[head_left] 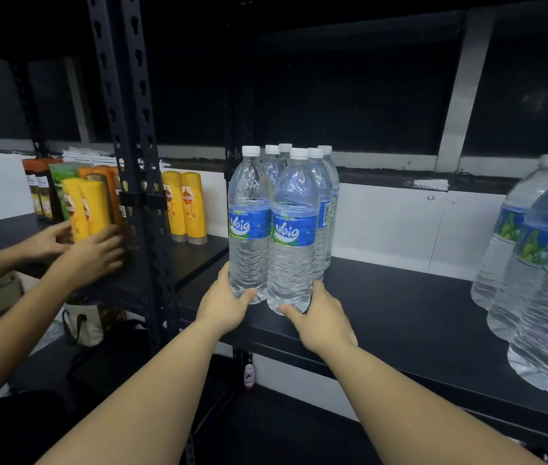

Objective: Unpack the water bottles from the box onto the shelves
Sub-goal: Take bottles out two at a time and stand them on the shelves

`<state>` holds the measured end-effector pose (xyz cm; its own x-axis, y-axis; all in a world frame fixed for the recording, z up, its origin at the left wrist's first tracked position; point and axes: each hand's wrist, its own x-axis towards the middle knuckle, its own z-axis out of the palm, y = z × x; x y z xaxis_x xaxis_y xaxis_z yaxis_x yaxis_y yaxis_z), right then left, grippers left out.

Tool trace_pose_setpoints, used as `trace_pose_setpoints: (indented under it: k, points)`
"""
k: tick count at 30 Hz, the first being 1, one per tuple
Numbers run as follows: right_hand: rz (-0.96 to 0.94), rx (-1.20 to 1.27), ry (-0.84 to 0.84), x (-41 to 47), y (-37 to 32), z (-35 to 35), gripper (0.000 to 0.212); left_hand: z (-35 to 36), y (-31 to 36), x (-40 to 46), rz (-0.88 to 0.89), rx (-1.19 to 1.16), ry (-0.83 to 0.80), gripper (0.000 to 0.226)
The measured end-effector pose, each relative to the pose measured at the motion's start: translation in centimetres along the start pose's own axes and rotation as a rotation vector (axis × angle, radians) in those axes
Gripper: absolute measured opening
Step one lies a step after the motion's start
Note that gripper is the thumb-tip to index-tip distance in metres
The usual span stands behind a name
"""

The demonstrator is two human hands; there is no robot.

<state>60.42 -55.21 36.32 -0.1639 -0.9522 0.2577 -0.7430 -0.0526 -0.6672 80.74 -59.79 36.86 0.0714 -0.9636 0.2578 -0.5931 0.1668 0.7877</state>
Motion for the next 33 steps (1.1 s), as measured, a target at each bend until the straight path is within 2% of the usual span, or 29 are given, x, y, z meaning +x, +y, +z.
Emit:
trace_pose_setpoints:
  k: [11,15,18,22,24,28,33]
  points:
    - [0.025,0.022,-0.013,0.2,0.0,-0.4,0.066,0.1,0.3,0.0,0.002,0.014,0.001,0.079]
    - [0.036,0.029,-0.004,0.1,-0.2,-0.4,0.063,-0.3,0.0,-0.7,-0.003,0.051,0.005,0.091]
    - [0.037,0.047,0.0,-0.1,-0.3,-0.4,0.062,-0.6,0.1,-0.9,0.008,0.06,-0.011,0.077]
    - [0.031,0.137,0.011,-0.4,-0.5,-0.8,0.063,-1.1,-0.1,-1.3,0.013,0.06,-0.016,0.094]
    - [0.016,0.15,0.005,-0.7,-0.6,-1.1,0.062,-1.2,-0.1,-2.1,0.028,0.047,-0.021,0.09]
    - [-0.029,-0.051,-0.025,-1.8,-1.0,-1.9,0.065,-1.5,-0.5,-3.6,0.112,0.098,-0.009,0.073]
    - [-0.113,-0.292,-0.081,-3.8,-0.2,-3.6,0.07,-1.9,0.2,-6.0,0.235,0.327,-0.066,0.071]
